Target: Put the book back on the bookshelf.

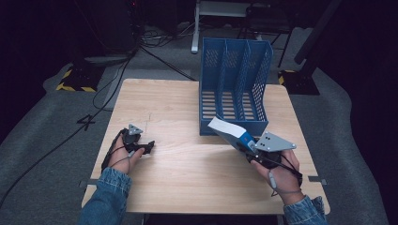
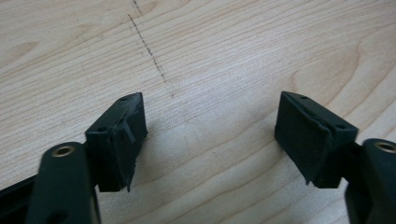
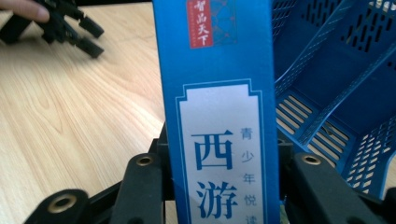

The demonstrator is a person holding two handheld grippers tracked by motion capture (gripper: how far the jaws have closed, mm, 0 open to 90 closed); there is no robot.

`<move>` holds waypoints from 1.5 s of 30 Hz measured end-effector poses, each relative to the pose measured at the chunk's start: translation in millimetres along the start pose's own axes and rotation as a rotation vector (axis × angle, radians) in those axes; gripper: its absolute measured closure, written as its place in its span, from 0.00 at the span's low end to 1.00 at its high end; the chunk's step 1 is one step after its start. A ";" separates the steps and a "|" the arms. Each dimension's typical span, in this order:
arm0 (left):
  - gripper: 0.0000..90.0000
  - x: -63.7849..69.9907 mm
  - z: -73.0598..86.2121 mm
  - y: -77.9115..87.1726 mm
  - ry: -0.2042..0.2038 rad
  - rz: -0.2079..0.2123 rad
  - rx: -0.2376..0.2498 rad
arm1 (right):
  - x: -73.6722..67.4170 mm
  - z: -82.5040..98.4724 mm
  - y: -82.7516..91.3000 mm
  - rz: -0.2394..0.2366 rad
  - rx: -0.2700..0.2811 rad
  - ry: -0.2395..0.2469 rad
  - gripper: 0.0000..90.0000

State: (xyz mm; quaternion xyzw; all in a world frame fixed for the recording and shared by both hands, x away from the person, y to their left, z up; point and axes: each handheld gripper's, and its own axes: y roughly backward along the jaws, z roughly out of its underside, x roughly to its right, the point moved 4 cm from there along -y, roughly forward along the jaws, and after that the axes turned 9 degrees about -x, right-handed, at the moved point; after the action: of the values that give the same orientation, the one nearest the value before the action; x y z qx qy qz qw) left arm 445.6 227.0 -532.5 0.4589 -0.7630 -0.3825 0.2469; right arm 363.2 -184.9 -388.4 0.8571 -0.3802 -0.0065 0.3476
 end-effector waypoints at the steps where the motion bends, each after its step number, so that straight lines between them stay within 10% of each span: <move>1: 0.26 -0.7 0.3 0.2 -0.002 0.000 -0.001 | 2.0 -1.3 2.4 -0.005 0.004 -0.012 0.69; 26: 0.21 -4.1 -7.4 -5.9 0.003 0.001 -0.007 | 34.0 -35.4 37.7 -0.085 0.174 -0.312 0.69; 45: 0.21 -1.3 -13.3 -10.0 0.007 -0.005 -0.009 | 54.8 -93.1 30.6 -0.085 0.217 -0.323 0.69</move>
State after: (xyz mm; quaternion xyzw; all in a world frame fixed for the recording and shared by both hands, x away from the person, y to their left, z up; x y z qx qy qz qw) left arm 461.1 220.6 -532.9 0.4610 -0.7593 -0.3848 0.2509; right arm 408.0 -180.1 -285.5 0.8926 -0.3929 -0.1175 0.1872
